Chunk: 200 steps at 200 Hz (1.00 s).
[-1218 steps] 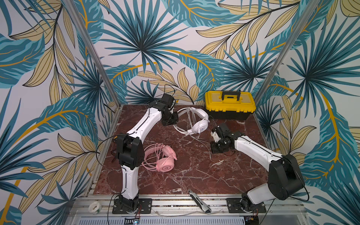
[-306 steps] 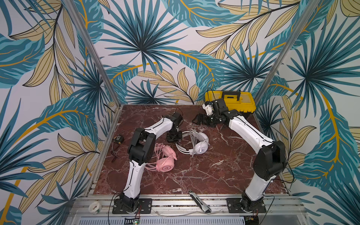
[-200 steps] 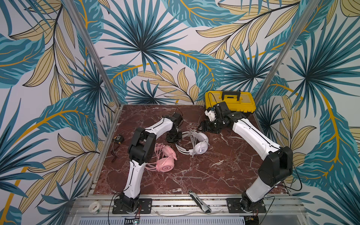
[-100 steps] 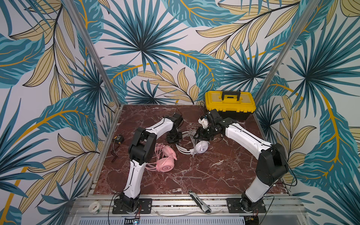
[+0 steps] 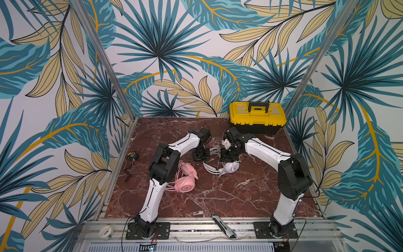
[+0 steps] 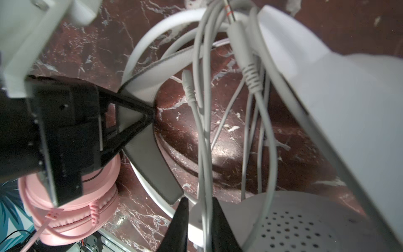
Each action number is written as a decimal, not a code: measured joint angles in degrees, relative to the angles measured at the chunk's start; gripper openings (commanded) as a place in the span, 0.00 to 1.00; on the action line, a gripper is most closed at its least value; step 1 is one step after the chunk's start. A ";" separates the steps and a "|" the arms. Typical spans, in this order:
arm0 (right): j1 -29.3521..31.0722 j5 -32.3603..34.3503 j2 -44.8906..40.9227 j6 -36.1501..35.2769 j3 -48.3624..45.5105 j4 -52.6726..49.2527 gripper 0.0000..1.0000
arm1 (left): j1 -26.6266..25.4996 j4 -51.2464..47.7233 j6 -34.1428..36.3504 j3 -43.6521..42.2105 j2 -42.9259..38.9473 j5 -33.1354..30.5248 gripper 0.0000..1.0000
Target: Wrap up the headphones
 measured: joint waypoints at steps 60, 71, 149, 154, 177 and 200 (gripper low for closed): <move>0.00 8.15 -0.26 -1.79 -0.96 -4.68 0.13 | -3.67 0.00 -0.48 2.03 1.55 2.38 0.12; 0.00 9.64 -0.50 -1.75 -1.64 -5.16 0.13 | -4.04 0.04 -0.50 2.10 1.64 2.78 0.12; 0.00 16.22 -1.40 -1.18 -4.33 -6.10 0.13 | -6.56 0.17 -0.83 4.00 3.21 6.05 0.20; 0.00 16.46 -1.42 -1.18 -4.33 -6.12 0.13 | -6.69 0.17 -0.85 4.09 3.28 6.12 0.22; 0.00 17.20 -1.42 -1.20 -4.33 -6.23 0.14 | -6.97 0.24 -1.16 4.52 3.39 6.51 0.31; 0.00 17.73 -1.62 -1.20 -4.33 -6.23 0.16 | -6.97 0.39 -1.62 4.74 3.39 6.93 0.41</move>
